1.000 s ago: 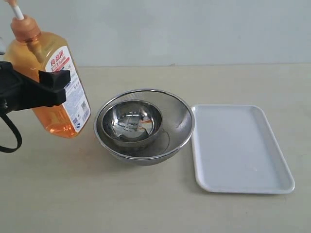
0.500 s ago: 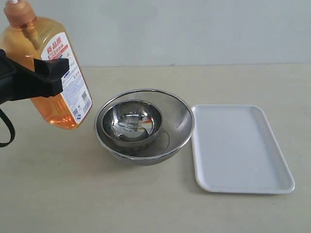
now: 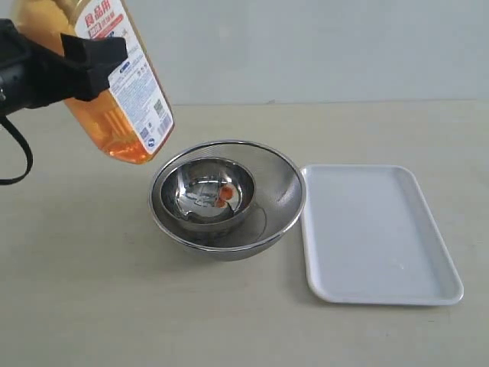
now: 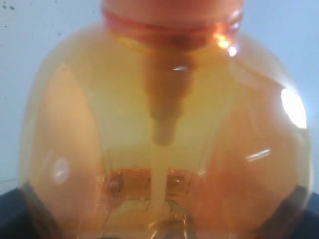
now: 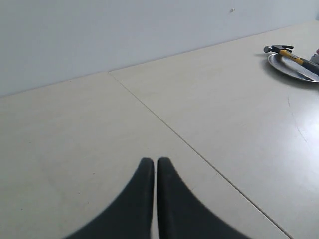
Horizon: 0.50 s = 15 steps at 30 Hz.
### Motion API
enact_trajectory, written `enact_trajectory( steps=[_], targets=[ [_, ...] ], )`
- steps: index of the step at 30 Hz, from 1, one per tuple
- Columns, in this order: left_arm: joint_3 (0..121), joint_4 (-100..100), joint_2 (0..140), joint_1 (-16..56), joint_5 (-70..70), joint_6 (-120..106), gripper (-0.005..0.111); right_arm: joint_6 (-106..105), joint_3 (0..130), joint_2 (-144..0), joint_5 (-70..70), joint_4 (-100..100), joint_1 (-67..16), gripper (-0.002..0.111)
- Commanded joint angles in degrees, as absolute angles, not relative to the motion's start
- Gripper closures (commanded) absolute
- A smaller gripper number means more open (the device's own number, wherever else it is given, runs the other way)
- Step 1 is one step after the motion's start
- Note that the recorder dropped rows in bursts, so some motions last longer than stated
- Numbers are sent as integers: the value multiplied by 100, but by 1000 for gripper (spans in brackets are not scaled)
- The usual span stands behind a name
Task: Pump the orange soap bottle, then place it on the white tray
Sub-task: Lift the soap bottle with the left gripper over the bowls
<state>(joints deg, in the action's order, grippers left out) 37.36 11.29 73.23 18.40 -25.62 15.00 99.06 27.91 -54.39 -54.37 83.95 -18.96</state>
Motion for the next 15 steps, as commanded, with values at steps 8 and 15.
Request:
enact_trajectory(
  steps=[8,15],
  targets=[
    [5038,1183,7508,2910,-2349,1849,102,9899,2808,-5381,-5493,8403,-1885,108],
    [5884,1183,8436,3844,-2353,1869,102,9899,2808,-5381,-5493,8403,-1885,108]
  ],
)
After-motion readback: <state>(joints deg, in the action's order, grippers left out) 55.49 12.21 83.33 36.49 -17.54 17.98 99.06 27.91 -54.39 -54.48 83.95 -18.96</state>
